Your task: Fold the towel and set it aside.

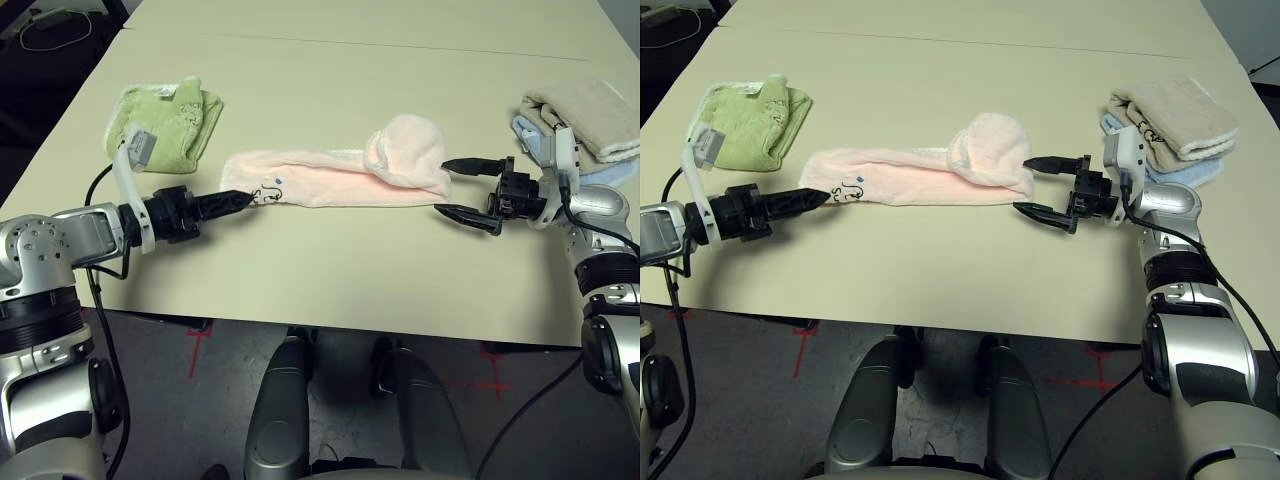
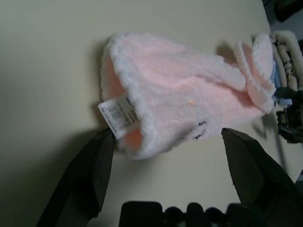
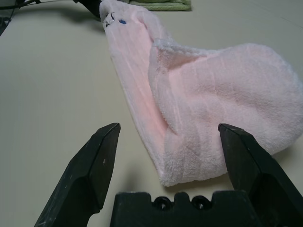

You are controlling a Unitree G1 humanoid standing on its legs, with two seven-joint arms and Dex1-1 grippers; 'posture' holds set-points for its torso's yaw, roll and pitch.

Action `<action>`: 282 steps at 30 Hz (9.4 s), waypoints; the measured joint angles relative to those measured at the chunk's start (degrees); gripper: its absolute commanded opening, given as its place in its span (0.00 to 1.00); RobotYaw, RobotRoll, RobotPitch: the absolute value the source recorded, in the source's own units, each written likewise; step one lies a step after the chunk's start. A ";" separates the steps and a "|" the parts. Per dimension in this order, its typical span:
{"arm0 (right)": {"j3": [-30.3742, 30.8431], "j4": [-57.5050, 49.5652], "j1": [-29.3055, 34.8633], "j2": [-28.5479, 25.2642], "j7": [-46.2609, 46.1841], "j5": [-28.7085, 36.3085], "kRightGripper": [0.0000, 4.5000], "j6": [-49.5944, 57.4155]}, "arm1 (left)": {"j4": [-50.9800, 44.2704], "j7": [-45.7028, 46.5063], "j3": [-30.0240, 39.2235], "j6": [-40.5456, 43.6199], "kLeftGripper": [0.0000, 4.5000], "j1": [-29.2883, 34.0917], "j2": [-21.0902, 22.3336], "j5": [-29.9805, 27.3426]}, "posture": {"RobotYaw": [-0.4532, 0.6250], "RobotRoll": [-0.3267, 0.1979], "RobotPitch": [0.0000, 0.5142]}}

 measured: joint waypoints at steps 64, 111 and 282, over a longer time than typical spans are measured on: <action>0.03 -0.74 0.76 -0.77 -0.85 -0.41 1.00 -0.64 | 1.33 5.13 1.28 4.22 1.00 -1.74 -3.01 2.46 | 0.54 0.62 0.49; 0.12 1.23 -1.78 -1.00 -1.59 -1.60 1.00 -1.23 | -2.45 12.66 6.88 4.10 0.00 -4.92 -0.87 3.35 | 0.57 0.62 0.47; 0.08 0.11 -10.06 6.83 -0.50 1.31 0.00 11.94 | 28.66 -39.29 -34.25 -73.64 0.00 -20.21 -16.92 33.60 | 0.56 0.62 0.48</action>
